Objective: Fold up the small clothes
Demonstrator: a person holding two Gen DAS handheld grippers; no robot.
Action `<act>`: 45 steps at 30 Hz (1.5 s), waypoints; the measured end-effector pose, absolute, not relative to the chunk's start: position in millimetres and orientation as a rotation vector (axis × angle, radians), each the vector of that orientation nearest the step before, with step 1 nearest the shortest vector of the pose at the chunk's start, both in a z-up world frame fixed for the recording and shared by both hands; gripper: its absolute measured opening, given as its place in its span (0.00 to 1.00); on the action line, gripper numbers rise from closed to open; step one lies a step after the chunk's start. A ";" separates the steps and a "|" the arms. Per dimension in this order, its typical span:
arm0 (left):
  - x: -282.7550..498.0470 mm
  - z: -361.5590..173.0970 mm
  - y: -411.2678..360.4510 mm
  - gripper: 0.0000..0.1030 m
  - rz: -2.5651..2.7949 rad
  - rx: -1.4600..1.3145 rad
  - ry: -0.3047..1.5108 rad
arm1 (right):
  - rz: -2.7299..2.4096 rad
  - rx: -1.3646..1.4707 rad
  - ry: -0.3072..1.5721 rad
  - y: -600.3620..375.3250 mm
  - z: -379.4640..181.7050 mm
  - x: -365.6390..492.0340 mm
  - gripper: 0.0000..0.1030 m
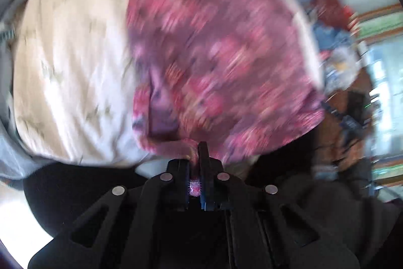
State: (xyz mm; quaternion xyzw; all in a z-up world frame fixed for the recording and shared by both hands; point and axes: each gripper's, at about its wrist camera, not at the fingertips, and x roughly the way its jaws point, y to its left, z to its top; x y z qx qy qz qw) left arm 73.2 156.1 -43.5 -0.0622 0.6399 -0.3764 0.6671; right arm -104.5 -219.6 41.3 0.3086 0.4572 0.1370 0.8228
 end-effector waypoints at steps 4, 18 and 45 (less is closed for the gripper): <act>98.3 -17.9 159.2 0.04 -0.897 -0.307 1.352 | 0.275 0.789 0.779 -239.0 63.4 -94.5 0.04; 182.3 -30.5 124.5 0.04 -0.767 -0.344 1.394 | 0.115 0.852 0.837 -278.8 61.9 -36.6 0.10; 157.0 -9.7 107.3 0.06 -0.856 -0.336 1.416 | 0.363 0.089 1.052 -178.8 48.5 13.6 0.03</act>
